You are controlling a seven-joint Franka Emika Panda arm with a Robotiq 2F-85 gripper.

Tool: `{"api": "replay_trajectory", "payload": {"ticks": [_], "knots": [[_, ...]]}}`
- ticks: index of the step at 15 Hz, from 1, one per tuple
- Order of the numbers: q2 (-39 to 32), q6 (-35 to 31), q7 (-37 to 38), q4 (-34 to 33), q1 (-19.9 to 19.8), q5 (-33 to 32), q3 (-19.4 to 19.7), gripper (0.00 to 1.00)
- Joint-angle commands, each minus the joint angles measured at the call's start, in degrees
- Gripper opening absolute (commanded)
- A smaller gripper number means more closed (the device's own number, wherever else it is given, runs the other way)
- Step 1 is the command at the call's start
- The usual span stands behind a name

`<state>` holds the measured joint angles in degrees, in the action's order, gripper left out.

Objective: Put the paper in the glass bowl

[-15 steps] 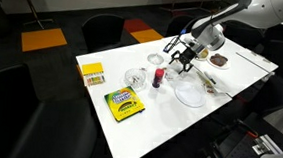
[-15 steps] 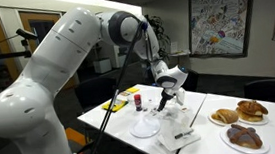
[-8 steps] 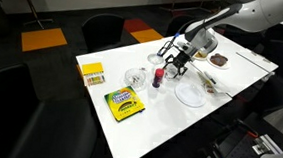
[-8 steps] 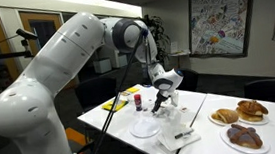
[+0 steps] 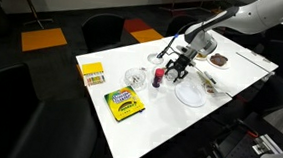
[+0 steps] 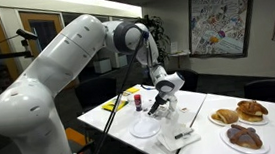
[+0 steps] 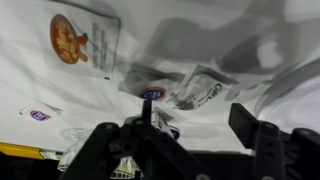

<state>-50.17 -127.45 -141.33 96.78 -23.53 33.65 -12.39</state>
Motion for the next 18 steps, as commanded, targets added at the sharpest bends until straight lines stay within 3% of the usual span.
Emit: {"api": "replay_trajectory", "payload": {"ticks": [1, 8, 18], "knots": [[-0.51, 0.84, 3.85, -1.59, 2.29, -0.96, 2.76, 0.51], [-0.61, 0.90, 9.00, -2.70, 3.56, -3.52, 3.67, 0.02], [8.70, -1.36, 6.95, 1.23, 5.79, -6.57, 1.81, 0.02]]}}
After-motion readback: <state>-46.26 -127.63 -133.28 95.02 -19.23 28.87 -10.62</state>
